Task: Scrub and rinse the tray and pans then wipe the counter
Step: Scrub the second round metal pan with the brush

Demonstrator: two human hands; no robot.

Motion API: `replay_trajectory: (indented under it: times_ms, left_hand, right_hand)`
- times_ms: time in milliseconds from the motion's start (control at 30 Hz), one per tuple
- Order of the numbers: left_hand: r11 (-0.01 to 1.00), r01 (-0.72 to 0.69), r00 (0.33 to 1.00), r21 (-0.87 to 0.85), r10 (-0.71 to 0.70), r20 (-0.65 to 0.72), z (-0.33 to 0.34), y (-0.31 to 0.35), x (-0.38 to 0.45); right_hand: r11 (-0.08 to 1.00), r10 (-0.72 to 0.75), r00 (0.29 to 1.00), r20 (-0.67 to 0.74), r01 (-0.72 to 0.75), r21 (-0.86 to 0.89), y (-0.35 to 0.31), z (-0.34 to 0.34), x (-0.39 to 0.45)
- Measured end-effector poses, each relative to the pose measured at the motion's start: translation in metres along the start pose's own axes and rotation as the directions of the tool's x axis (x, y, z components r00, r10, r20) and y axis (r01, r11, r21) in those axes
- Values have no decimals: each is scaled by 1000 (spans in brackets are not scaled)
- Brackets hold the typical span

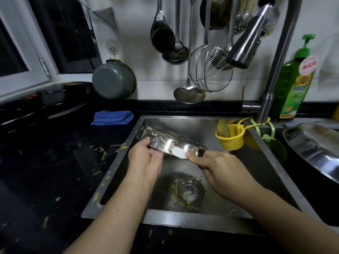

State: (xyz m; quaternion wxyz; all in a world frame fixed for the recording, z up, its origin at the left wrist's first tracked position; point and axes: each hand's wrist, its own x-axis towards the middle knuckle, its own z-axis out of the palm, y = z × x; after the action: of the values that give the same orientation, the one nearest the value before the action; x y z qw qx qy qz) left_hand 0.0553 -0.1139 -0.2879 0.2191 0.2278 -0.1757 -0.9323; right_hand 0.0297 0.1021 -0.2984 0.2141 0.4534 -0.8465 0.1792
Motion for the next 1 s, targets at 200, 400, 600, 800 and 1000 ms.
replay_trajectory:
  times_ms: [200,400,600,800,1000]
  left_hand:
    - [999,9,1000,44,-8,-20,2,-9,-5]
    - [1000,5,999,-13,-6,-51,4,2,-12]
    - [997,16,1000,79,-16,-3,3,-10,-12]
    - [999,-10,1000,52,11,-9,1,-4,-9]
    - [998,-5,1000,63,4,17,4,-10,-14]
  right_hand:
    - [999,-14,1000,25,15,-29,-2,5,11]
    - [998,67,981,185,-64,-24,27,-15,-1]
    - [999,-13,998,55,15,-43,-4,-2,20]
    - [984,170,981,97,-174,33,26,-21,3]
    - [987,131,989,70,-137,80,2,-7,16]
